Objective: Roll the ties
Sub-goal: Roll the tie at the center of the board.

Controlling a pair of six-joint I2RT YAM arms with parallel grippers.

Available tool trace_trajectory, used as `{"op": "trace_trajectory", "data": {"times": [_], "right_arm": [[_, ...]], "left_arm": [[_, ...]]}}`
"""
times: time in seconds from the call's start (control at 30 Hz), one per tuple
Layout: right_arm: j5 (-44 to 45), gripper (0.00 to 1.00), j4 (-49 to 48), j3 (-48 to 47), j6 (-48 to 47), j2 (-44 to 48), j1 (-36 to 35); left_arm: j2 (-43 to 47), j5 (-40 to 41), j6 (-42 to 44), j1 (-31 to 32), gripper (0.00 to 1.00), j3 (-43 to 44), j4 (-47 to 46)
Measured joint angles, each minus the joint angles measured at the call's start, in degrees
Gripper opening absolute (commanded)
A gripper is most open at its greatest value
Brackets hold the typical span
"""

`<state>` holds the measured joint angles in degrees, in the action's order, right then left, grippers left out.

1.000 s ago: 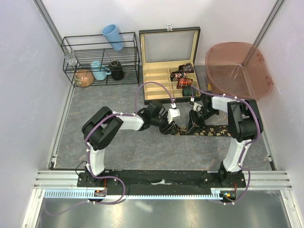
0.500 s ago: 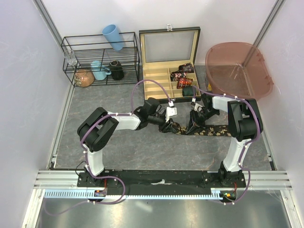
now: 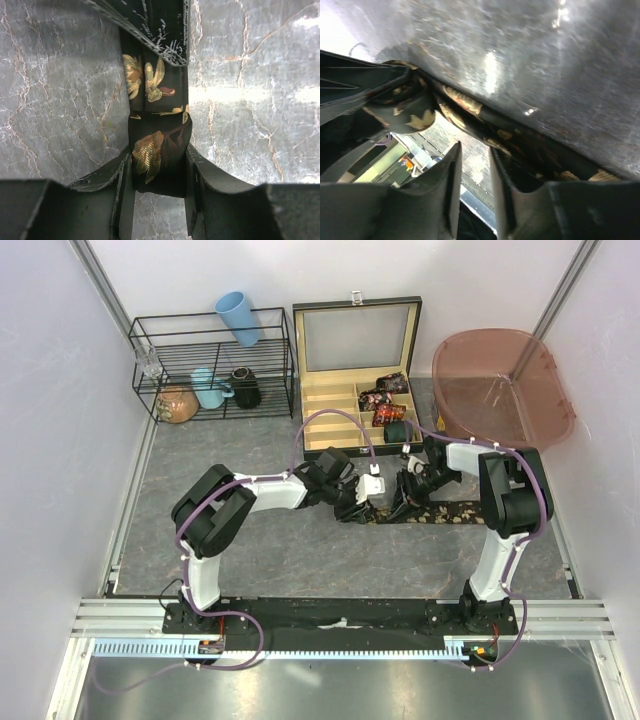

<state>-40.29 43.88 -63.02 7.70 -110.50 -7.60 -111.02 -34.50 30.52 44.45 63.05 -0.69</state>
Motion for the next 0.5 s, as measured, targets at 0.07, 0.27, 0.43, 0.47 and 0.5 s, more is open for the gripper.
{"op": "trace_trajectory", "data": {"times": [0.07, 0.27, 0.43, 0.47, 0.5], "right_arm": [[-0.74, 0.48, -0.83, 0.00, -0.17, 0.72, -0.07], [-5.27, 0.60, -5.92, -0.02, 1.05, 4.39, 0.28], [-8.57, 0.59, -8.76, -0.02, 3.78, 4.52, -0.59], [-8.90, 0.59, -9.22, -0.02, 4.15, 4.48, -1.16], [-9.05, 0.59, -9.70, -0.02, 4.52, 4.37, -1.81]], "left_arm": [[-0.26, 1.22, 0.98, 0.33, 0.05, 0.92, 1.77], [-0.42, 4.07, 2.80, 1.11, 0.06, 2.54, 4.96], [-0.72, 5.40, 3.34, 1.66, 0.06, 3.52, 6.40], [-0.76, 5.51, 3.39, 1.68, 0.06, 3.67, 6.64], [-0.81, 5.60, 3.41, 1.70, 0.06, 3.78, 6.78]]}}
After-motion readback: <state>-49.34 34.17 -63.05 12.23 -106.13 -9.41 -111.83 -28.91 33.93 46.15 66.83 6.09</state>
